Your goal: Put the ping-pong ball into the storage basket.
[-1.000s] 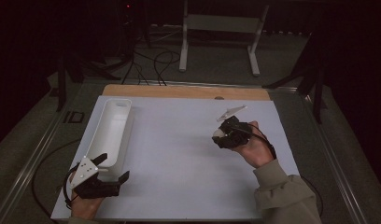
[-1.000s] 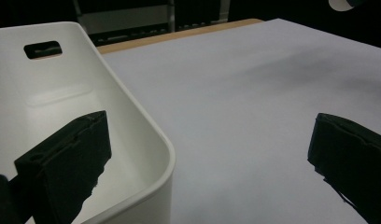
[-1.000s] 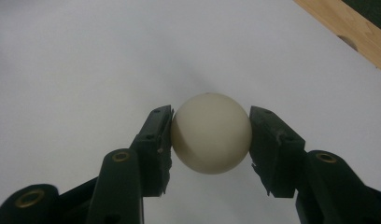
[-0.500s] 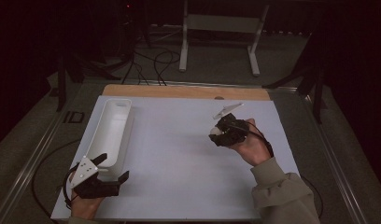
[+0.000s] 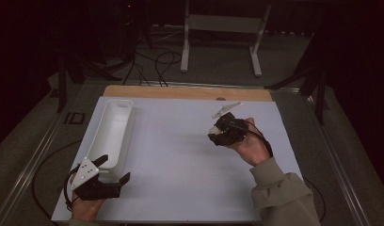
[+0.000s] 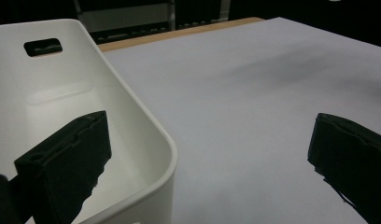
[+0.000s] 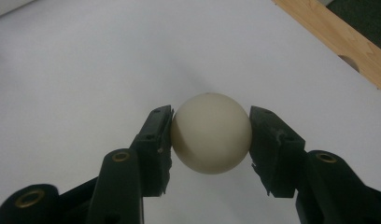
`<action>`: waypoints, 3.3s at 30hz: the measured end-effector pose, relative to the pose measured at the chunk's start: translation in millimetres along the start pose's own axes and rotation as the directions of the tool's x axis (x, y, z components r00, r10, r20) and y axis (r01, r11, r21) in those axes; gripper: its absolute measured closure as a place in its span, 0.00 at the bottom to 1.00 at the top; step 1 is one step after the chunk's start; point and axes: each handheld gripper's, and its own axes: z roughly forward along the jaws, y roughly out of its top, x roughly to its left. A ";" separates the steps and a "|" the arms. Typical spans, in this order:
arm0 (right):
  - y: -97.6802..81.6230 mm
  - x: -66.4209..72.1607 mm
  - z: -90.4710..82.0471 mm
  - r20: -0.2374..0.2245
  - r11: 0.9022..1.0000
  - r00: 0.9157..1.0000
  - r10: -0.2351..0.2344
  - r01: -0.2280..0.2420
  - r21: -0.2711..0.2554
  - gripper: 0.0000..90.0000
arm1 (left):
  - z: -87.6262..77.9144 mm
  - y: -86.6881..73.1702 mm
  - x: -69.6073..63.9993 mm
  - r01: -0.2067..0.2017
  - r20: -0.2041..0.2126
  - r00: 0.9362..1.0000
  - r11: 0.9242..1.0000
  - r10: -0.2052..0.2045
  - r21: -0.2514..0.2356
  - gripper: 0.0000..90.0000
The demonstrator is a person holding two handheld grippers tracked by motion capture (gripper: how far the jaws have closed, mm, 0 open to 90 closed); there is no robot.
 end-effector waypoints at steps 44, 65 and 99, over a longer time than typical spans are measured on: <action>23.1 19.2 9.7 -0.023 0.999 0.999 -0.034 0.034 -0.037 0.56 | -0.1 -0.2 0.8 0.001 0.001 1.000 1.000 -0.001 0.003 0.00; 36.0 32.2 15.5 -0.034 0.997 0.998 -0.058 0.057 -0.045 0.56 | 0.1 -0.3 0.8 0.001 0.003 1.000 1.000 -0.001 0.005 0.00; 55.9 42.7 25.5 -0.070 0.997 0.996 -0.060 0.055 -0.062 0.56 | 0.4 -0.6 1.0 0.004 0.005 1.000 1.000 -0.004 0.005 0.00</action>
